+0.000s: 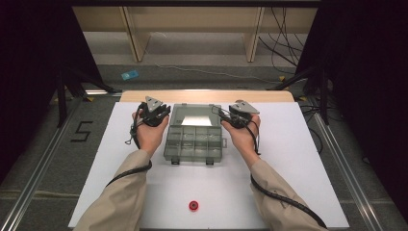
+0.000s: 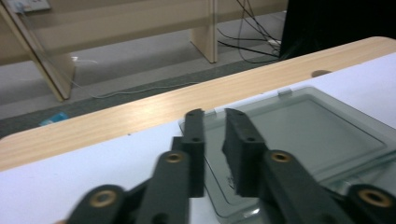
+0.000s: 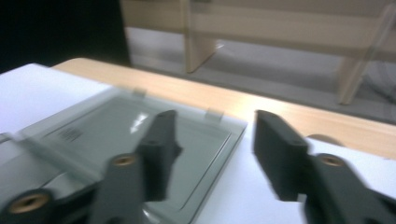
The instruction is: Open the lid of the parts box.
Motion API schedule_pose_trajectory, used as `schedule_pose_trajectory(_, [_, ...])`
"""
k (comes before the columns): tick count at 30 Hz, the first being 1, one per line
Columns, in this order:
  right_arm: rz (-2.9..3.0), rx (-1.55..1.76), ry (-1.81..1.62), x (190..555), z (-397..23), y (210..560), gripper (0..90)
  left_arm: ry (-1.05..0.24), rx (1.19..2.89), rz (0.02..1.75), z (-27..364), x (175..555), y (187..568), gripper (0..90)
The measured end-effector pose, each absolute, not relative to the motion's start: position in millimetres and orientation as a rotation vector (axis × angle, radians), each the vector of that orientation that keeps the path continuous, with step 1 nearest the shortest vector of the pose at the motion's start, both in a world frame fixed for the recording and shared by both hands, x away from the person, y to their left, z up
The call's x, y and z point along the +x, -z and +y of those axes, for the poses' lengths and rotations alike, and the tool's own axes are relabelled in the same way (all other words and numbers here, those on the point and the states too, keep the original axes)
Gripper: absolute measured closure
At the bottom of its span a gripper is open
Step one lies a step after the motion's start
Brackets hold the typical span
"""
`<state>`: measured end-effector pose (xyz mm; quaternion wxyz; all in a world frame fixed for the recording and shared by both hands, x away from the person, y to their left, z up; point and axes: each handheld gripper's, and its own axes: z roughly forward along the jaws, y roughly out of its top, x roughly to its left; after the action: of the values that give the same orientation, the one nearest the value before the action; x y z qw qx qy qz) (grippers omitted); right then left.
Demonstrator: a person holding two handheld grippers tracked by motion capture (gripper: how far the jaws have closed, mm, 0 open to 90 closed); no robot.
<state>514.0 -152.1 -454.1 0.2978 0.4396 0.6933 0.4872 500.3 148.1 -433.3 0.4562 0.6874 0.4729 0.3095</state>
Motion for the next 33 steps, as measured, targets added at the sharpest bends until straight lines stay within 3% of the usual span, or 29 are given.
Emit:
schedule_pose_trajectory(3, [1.898,1.179,-1.299,508.5,-157.6,451.7,31.9,-0.707,1.694,1.150,151.7,493.2,432.7,55.4])
schedule_pose_trajectory(6, [1.924,1.176,-1.269,500.1,-164.4,450.7,26.6,-0.652,1.659,1.176,158.2,481.7,431.5,35.2])
schedule_pose_trajectory(9, [1.946,1.162,-1.294,492.5,-172.8,447.6,22.1,-0.648,1.687,1.180,163.4,470.1,431.4,20.8])
schedule_pose_trajectory(14, [1.972,1.124,-1.309,474.8,-180.5,440.8,19.1,-0.698,1.761,1.170,171.6,448.7,434.9,7.4])
schedule_pose_trajectory(22, [2.003,1.073,-1.359,448.2,-189.4,437.5,16.9,-0.609,1.782,1.127,179.3,416.9,434.6,2.7])
schedule_pose_trajectory(33, [2.007,0.969,-1.399,412.5,-203.8,431.0,16.7,-0.589,1.835,1.001,175.1,375.5,430.5,2.0])
